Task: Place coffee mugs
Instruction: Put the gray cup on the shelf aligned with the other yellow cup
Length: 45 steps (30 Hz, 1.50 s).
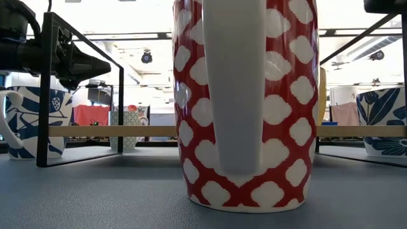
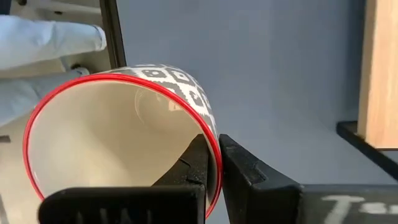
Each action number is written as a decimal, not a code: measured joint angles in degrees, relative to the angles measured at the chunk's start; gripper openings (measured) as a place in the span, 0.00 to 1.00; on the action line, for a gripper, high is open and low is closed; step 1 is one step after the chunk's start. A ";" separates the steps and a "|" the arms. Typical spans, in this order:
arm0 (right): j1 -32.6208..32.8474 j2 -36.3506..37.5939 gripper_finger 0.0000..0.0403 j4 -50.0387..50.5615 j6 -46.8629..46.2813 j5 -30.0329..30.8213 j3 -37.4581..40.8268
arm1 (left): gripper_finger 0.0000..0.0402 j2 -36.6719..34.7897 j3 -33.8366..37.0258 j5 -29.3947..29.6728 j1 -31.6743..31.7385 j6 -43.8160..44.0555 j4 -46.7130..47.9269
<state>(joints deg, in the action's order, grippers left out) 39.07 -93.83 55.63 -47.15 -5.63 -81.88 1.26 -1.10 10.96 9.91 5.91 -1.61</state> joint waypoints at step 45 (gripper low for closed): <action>-29.11 0.07 0.03 8.15 12.21 2.85 -3.35 | 0.19 0.00 0.00 0.00 0.00 0.00 0.00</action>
<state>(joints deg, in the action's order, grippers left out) 9.96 -93.76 63.77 -34.94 -2.79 -85.23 1.26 -1.10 10.96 9.91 5.91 -1.61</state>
